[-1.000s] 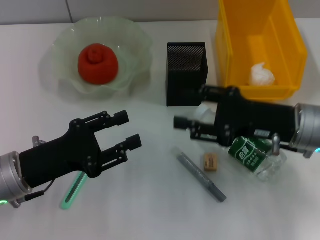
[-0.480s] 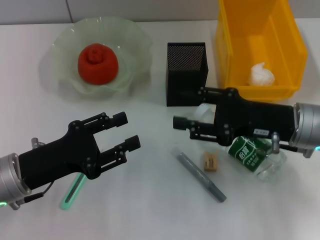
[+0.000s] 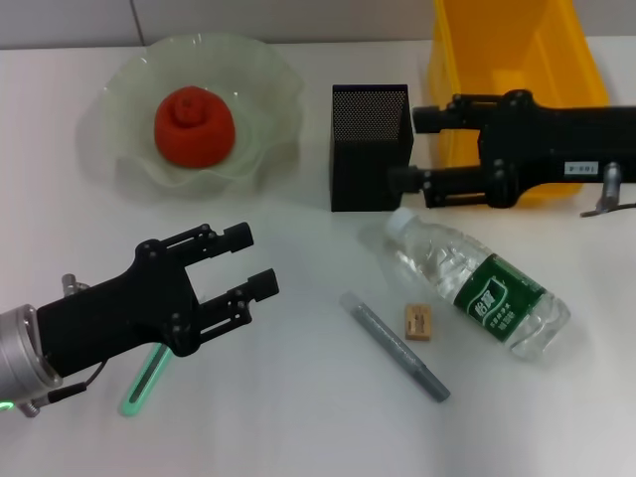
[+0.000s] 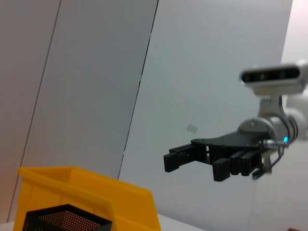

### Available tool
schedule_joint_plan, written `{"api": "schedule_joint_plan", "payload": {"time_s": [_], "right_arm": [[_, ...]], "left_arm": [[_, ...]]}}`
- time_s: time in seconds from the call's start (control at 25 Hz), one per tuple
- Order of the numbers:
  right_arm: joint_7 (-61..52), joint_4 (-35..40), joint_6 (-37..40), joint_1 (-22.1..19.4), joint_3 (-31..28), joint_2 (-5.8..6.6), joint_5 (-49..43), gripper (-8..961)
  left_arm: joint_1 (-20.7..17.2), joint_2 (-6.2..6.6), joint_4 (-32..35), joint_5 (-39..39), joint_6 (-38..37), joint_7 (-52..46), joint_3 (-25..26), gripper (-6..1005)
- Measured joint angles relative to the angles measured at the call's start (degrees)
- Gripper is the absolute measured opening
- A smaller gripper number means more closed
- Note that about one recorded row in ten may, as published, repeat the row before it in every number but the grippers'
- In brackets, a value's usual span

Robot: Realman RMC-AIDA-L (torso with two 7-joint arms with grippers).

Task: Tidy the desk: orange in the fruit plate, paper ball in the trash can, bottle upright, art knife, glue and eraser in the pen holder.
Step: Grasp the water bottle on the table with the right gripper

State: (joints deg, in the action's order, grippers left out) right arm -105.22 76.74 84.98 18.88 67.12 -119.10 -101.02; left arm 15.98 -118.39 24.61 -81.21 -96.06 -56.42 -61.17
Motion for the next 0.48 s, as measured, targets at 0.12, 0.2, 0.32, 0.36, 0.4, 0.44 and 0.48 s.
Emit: {"api": "schedule_joint_plan", "payload": {"time_s": [0.12,0.2,0.32,0.36,0.4,0.44,0.48], "right_arm": [[-12.58,9.24,3.02,2.24,-0.18,0.23,-10.38,782],[-21.23,15.45,6.5,4.46,0.01,0.22,-18.94,789],[-30.43,22.08,14.32,9.24,0.46,0.04,-31.03,797],[-32.75,22.86,16.45,10.61,0.69,-0.05,-33.78,800],[-34.89,23.16,18.11,11.88,1.11,-0.09,-35.97,800],[-37.13,23.0,19.78,13.14,1.77,-0.14,-38.14,800],[-38.83,22.37,20.96,14.05,2.69,-0.15,-40.1,800]], "left_arm": [[-0.06,0.01,0.0,0.0,-0.01,0.0,0.0,606],[-0.07,0.01,0.0,0.0,-0.05,0.0,0.0,606],[-0.07,0.01,0.0,0.01,-0.15,0.0,0.0,606],[0.01,0.0,0.0,0.01,-0.21,0.0,-0.01,606],[0.01,0.0,0.0,0.01,-0.21,0.0,-0.01,606],[0.03,0.01,0.0,0.01,-0.26,0.0,0.0,606],[0.03,0.01,0.0,0.01,-0.28,0.0,0.0,606]]}}
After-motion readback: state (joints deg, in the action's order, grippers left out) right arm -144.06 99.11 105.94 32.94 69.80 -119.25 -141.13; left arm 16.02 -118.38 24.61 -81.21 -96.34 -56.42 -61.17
